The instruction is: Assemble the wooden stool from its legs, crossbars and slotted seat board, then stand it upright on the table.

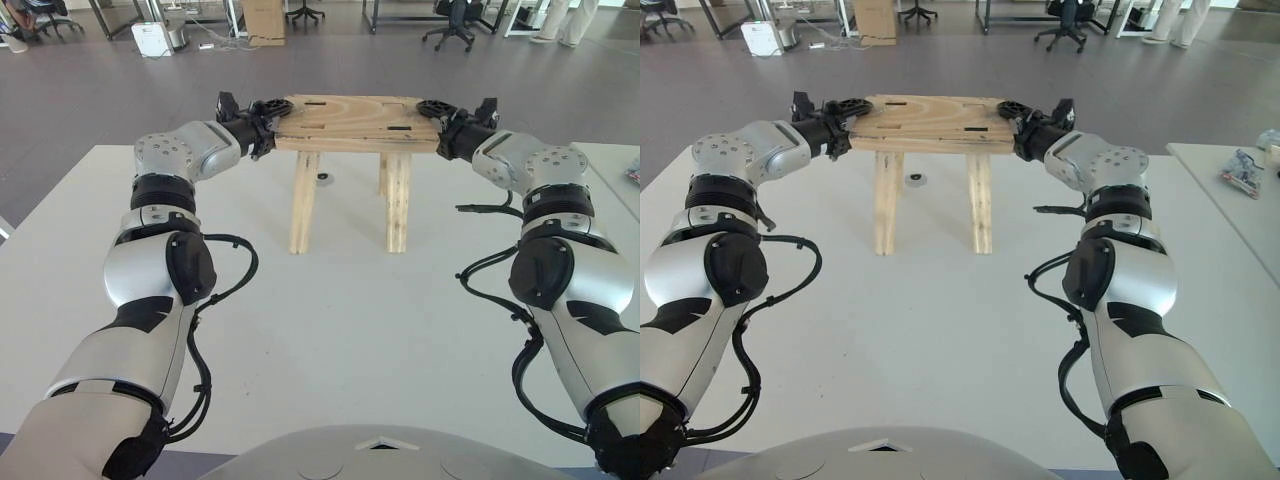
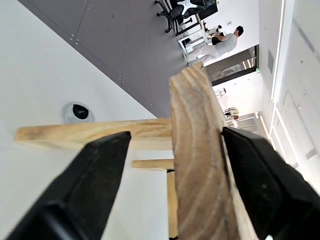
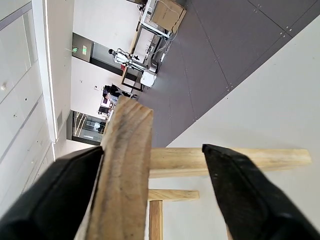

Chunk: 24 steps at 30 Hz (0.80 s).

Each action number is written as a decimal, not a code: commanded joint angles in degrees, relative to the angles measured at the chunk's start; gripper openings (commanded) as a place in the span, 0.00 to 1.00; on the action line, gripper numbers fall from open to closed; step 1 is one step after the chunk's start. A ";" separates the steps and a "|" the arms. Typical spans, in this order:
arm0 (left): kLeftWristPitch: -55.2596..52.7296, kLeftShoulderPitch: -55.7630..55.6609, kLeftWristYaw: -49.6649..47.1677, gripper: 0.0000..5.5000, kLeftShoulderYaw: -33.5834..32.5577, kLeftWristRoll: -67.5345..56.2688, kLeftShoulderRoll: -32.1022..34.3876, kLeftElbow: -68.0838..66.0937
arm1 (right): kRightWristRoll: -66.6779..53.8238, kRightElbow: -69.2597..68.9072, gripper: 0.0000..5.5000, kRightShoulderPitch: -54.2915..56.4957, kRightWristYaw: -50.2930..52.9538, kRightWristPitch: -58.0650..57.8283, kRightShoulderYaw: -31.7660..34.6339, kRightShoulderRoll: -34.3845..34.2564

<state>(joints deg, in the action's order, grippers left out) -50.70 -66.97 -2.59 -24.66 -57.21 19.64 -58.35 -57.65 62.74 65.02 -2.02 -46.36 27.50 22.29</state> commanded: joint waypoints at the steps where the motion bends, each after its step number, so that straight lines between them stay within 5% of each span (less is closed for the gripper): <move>1: -4.36 5.21 3.35 0.74 4.15 6.96 1.76 4.81 | 3.75 0.83 0.78 -4.18 -1.10 -5.32 0.44 1.57; 6: 6.82 7.00 13.42 0.74 -3.56 -1.27 -1.07 35.55 | -7.06 -20.21 0.78 -7.46 -15.69 -18.53 5.04 2.35; 13: 10.79 23.04 19.21 0.74 -0.91 3.14 2.45 58.31 | -16.24 -43.34 0.78 -14.75 -13.98 -18.99 12.50 2.59; 19: 16.51 33.85 21.08 0.74 -0.40 11.31 4.88 59.12 | -6.69 -52.84 0.78 -31.92 -9.57 -14.25 7.69 2.47; 24: 26.33 45.35 21.20 0.74 4.28 24.51 5.28 60.71 | 21.73 -69.88 0.78 -51.19 -4.40 8.27 -8.88 -1.36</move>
<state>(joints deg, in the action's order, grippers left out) -25.37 -26.19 19.71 -22.53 -36.34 25.63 0.51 -46.39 -0.88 20.57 -9.02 -46.21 26.73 23.60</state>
